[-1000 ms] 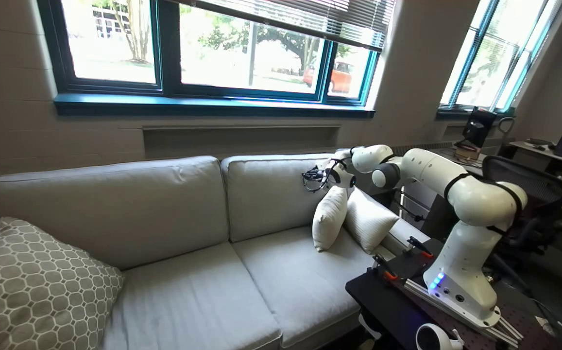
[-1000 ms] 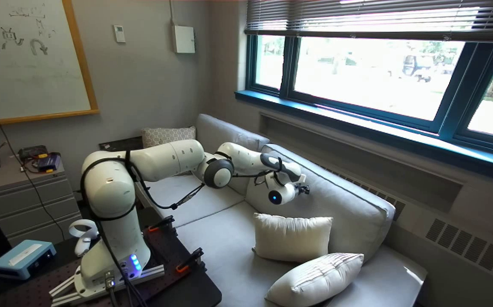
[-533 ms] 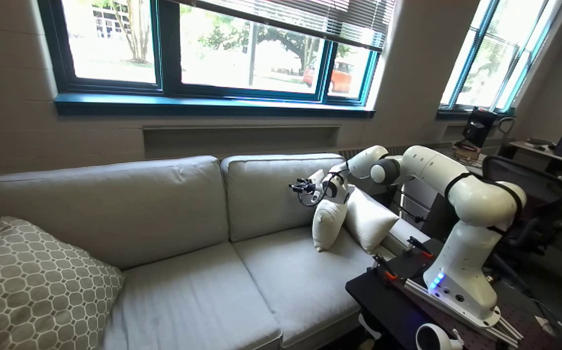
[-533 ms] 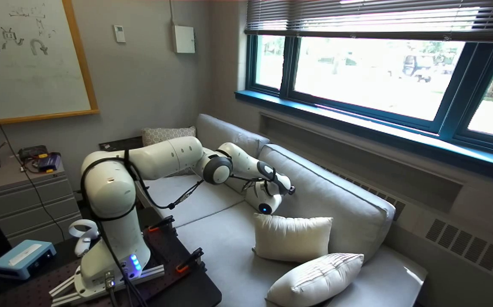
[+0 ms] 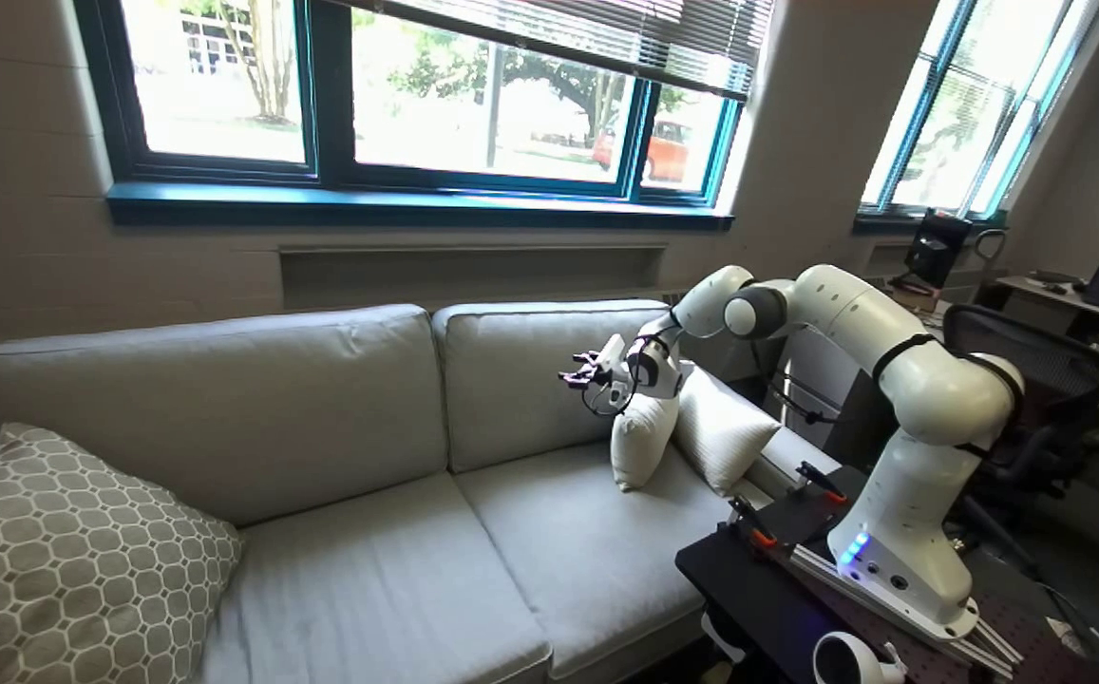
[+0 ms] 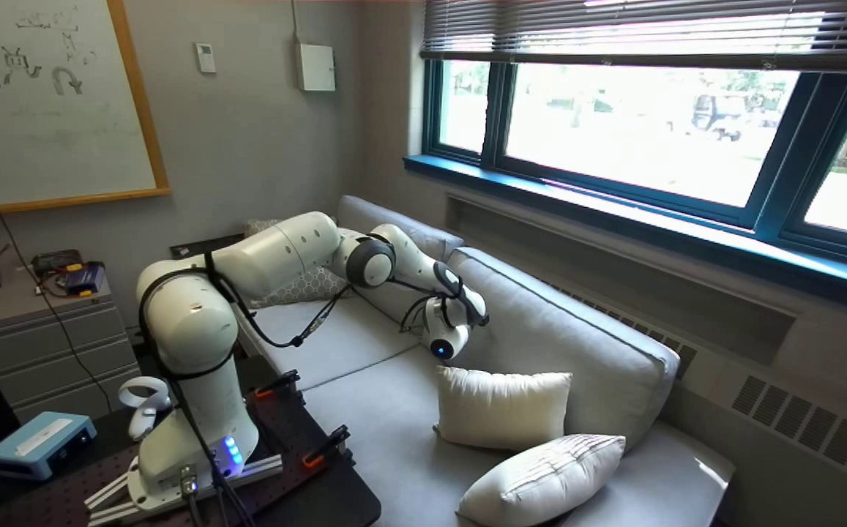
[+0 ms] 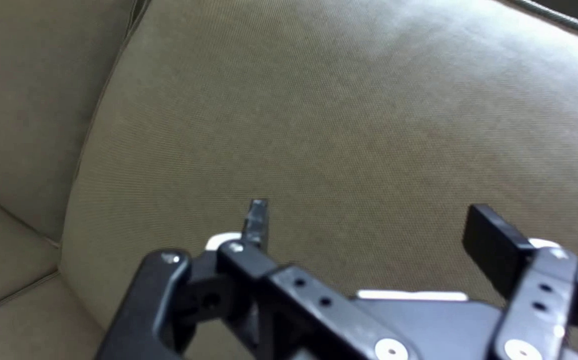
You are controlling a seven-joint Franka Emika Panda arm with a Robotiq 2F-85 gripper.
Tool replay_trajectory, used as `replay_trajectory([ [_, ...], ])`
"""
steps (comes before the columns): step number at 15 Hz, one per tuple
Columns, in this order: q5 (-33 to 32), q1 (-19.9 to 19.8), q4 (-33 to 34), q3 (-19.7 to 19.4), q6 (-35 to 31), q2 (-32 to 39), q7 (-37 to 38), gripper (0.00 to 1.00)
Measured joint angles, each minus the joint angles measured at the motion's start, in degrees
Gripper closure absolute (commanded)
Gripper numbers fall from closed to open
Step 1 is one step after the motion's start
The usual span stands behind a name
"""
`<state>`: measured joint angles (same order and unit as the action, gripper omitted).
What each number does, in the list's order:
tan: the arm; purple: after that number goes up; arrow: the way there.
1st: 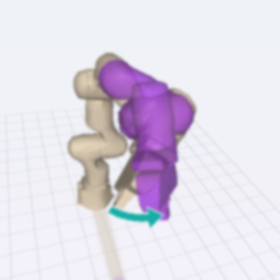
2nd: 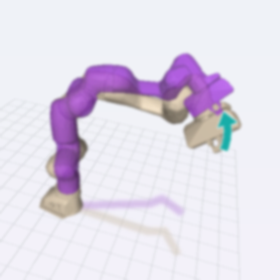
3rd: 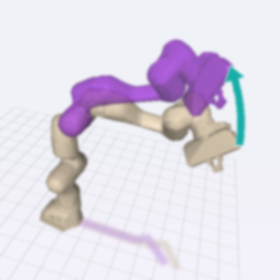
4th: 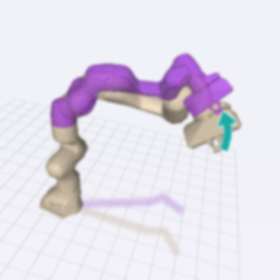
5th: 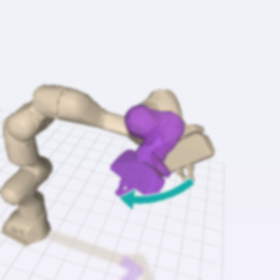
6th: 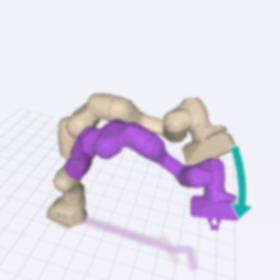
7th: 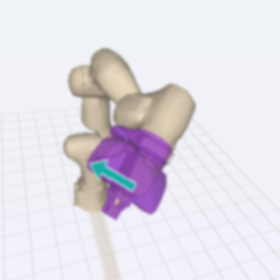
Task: Set the striped pillows against the armrest
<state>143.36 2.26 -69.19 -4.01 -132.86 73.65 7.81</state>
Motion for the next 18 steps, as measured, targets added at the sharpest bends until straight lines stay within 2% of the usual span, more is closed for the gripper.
replay_trajectory([
  [3, -0.91, -1.63, 0.42, 2.08, -1.17, 0.24, -0.02, 0.0],
  [5, -1.2, -1.71, 1.3, 2.39, -3.81, 0.22, -2.52, 0.0],
  [7, 0.1, -0.9, 3.16, 2.42, -9.06, 0.05, -7.98, 0.0],
  [10, 6.07, 1.29, 6.59, 2.11, -17.06, -0.47, -18.17, 0.0],
  [13, 6.15, 0.27, 13.24, 5.48, -28.93, -0.42, -27.86, 0.0],
  [14, 6.08, -0.03, 15.94, 5.56, -32.67, -0.18, -29.89, 0.0],
  [16, 5.91, 0.0, 21.25, 3.72, -39.05, 0.88, -31.49, 0.0],
  [18, 5.88, 1.13, 26.22, -0.98, -44.72, 2.74, -31.21, 0.0],
])
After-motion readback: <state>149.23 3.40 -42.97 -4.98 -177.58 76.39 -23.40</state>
